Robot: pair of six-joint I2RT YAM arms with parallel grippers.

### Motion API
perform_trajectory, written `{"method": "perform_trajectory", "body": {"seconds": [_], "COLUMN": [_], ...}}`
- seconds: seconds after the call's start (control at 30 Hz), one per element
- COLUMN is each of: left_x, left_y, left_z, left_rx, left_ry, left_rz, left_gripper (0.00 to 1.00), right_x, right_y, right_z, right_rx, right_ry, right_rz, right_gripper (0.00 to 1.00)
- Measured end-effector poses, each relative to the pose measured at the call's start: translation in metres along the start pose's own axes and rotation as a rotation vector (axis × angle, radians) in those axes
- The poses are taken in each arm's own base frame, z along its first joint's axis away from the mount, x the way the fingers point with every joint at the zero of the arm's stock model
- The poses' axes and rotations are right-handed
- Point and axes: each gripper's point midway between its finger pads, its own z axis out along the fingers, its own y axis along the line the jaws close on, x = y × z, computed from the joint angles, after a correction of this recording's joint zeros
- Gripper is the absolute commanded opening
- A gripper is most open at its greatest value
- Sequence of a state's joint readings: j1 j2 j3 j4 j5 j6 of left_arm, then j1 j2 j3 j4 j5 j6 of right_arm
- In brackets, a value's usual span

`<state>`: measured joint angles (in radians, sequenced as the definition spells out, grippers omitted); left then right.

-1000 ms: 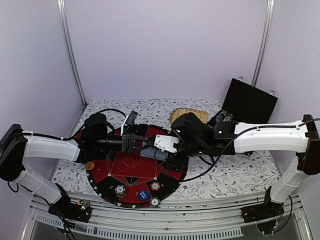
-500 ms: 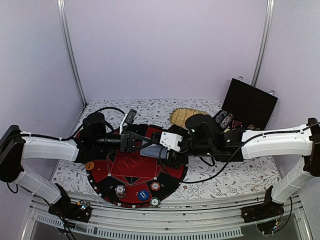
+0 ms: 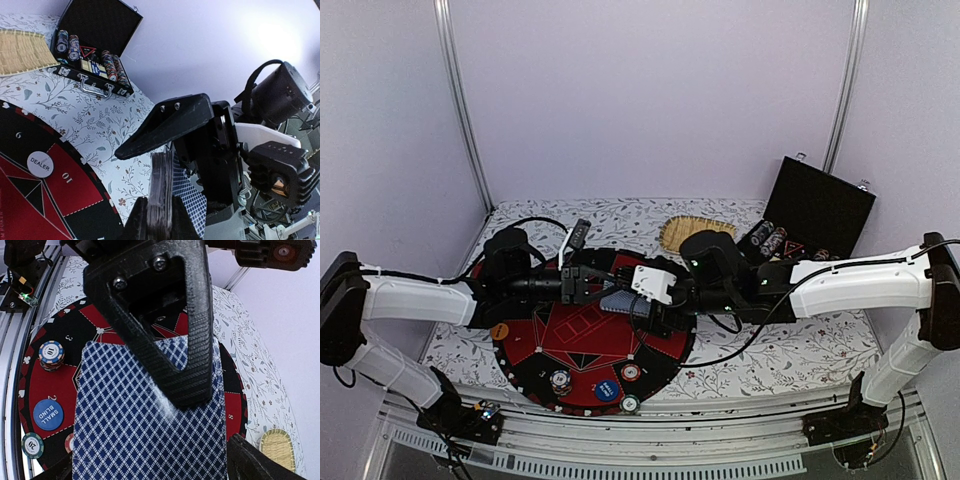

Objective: Distribute texas hold em gaming equipment
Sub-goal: Pass from the left arm to the right

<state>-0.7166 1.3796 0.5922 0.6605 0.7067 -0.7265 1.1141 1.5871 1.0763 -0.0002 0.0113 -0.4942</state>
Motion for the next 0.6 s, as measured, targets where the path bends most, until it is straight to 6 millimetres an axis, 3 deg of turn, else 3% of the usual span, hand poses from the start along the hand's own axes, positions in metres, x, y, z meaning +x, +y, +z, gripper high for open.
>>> {"method": "perform_trajectory", "body": {"seconds": [0.43, 0.6], "left_x": [0.0005, 0.0002], "left_y": [-0.0035, -0.0031], "left_z": [0.0018, 0.002], "left_rx": [0.01, 0.008], "left_ry": [-0.001, -0.003], "left_rz": [0.0, 0.001], "left_gripper": [0.0, 0.0], "right_x": [-0.0006, -0.0007], "right_y": [0.0031, 0.003], "right_z": [0.0009, 0.0011], "right_rx": [-0.017, -0.016], "right_ry": [-0.006, -0.007], "right_rz": [0.007, 0.009], "right_gripper": [0.65, 0.62]}}
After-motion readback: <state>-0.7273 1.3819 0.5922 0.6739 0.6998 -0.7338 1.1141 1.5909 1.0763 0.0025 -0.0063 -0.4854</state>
